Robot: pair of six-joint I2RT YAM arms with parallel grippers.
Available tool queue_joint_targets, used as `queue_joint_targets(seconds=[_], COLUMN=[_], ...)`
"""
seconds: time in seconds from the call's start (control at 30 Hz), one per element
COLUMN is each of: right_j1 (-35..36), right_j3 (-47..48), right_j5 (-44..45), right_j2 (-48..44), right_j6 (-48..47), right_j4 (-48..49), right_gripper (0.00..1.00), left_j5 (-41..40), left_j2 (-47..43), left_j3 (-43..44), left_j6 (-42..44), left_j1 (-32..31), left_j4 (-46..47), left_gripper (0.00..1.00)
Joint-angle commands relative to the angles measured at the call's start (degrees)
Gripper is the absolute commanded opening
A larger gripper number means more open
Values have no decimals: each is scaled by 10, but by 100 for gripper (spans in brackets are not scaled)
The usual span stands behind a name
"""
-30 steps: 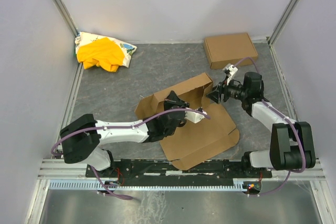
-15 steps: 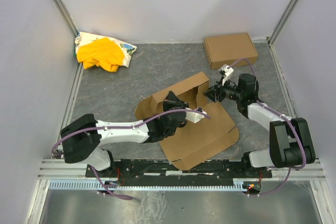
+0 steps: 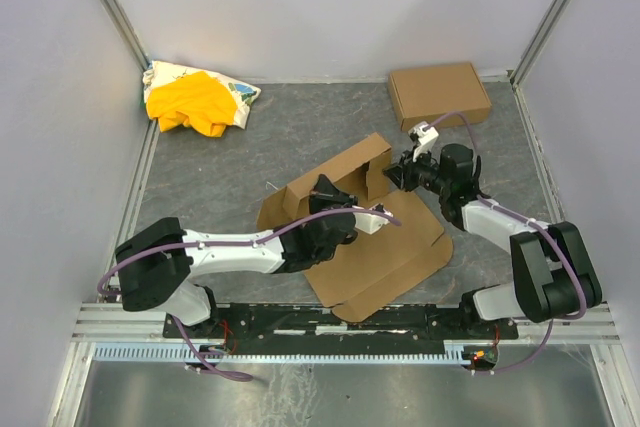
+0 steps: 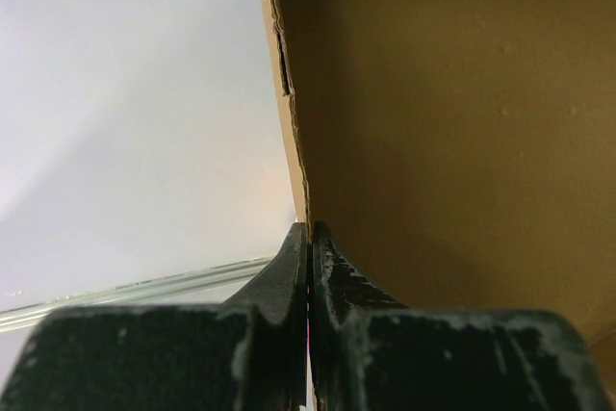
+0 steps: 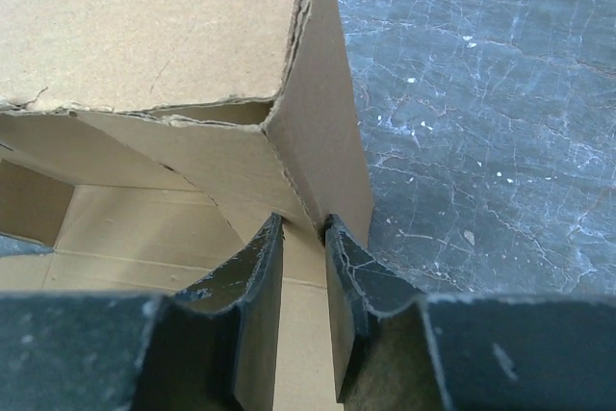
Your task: Fold the paper box
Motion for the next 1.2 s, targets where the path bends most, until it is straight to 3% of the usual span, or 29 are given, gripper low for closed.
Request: queue_joint_targets(seconds=[0.0, 0.33, 0.67, 0.73, 0.77, 0.83, 0.87, 1.17], right_j1=[33, 40, 41, 41, 41, 41, 41, 95], right_j3=[-8, 0, 23, 33, 40, 60, 69, 26], right_j5=[20, -54, -103, -103, -104, -108, -105, -11], right_j2=[-18, 19, 78, 87, 93, 104, 110, 53], right_j6=[2, -12, -15, -5, 2, 20, 32, 46], right_j4=[37, 58, 100, 104, 100, 84, 71, 60], right_gripper=[31, 49, 56, 49, 38, 7, 2, 2], left_j5=[64, 67, 79, 80, 80, 80, 80, 68], left_j2=[9, 8, -9, -11, -12, -12, -13, -13], left_j3=[27, 35, 33, 33, 34, 35, 37, 47], left_j6=[-28, -35, -54, -54, -54, -55, -56, -55], left_j1=[-26, -27, -27, -28, -28, -28, -28, -28], left_j4=[-9, -20, -36, -37, -37, -38, -39, -45], left_gripper=[3, 3, 3, 3, 3, 3, 3, 3])
